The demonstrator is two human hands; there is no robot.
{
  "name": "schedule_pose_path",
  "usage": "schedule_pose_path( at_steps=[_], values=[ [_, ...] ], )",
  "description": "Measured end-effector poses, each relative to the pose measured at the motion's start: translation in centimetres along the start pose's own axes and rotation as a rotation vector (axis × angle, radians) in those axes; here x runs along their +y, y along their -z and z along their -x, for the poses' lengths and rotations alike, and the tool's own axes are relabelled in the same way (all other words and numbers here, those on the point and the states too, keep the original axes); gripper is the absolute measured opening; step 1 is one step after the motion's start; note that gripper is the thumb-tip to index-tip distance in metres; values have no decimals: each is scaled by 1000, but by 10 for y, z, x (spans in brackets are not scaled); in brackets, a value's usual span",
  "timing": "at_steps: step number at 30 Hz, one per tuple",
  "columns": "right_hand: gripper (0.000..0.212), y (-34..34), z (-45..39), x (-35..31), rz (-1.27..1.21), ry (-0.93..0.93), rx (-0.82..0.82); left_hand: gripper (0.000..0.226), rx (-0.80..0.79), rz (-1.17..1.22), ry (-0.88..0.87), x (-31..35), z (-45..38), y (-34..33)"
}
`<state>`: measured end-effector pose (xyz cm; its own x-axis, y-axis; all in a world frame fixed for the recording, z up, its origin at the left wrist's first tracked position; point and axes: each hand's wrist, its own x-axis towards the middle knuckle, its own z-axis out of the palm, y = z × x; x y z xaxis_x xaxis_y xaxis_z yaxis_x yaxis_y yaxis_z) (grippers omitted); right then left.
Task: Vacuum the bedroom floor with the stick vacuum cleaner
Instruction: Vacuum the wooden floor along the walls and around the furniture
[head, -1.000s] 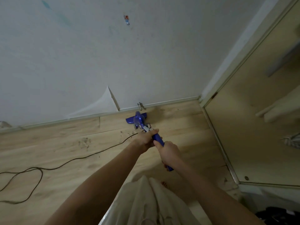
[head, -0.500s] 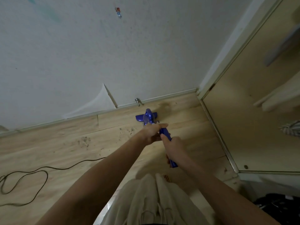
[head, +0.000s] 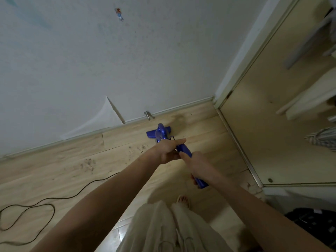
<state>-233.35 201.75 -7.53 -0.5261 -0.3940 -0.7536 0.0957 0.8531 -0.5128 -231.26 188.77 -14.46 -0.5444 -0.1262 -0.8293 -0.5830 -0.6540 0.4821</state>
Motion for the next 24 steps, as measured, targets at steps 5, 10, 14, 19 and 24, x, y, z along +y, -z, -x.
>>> schedule_pose_path(
  at_steps=[5, 10, 14, 19, 24],
  values=[
    [39, -5, -19, 6, -8, 8, 22, 32, 23, 46, -13, -1, -14, -1],
    [35, -6, -45, -1, 32, 59, 28, 15, 45, 112, -41, 11, -22, 1],
    [34, 13, -61, -17, 39, 85, -4, 16, 92, 153, -80, 33, -29, -7],
    [33, 53, -73, -34, 48, 78, -70, 27, 133, 162, -109, 59, -37, -28],
    [32, 72, -87, -44, 22, 114, -96, 29, 163, 184, -127, 75, -44, -39]
  ],
)
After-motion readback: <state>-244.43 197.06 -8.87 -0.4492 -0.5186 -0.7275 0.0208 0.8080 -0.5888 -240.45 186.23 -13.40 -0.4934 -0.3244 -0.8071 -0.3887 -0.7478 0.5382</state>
